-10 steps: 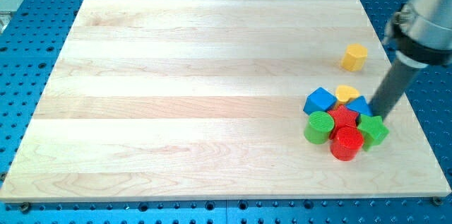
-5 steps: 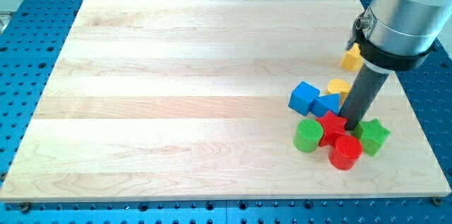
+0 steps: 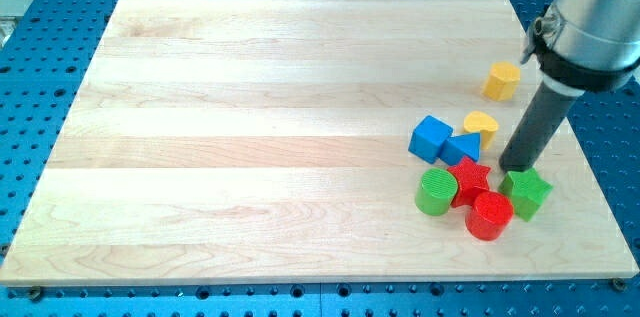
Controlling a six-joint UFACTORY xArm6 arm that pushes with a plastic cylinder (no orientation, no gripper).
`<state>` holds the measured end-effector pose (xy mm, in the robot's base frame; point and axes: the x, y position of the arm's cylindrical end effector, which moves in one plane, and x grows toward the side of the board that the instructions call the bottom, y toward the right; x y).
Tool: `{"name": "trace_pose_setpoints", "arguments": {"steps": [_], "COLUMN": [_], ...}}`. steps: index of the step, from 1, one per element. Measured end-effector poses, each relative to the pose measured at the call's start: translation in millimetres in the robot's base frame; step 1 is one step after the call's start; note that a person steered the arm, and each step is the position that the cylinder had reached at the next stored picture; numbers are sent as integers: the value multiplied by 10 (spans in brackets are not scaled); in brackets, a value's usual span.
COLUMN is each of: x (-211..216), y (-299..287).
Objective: Place the hexagon at the bottom center of the board
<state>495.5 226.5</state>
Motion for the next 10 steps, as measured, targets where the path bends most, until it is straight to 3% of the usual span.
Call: {"name": "trace_pose_setpoints", "arguments": {"steps": [1, 2, 4, 6, 7, 8, 9, 10], "x": [-87, -485, -1124, -920, -991, -1340, -1097, -474], "y": [232, 720, 774, -672, -76, -264, -1230, -2364]}}
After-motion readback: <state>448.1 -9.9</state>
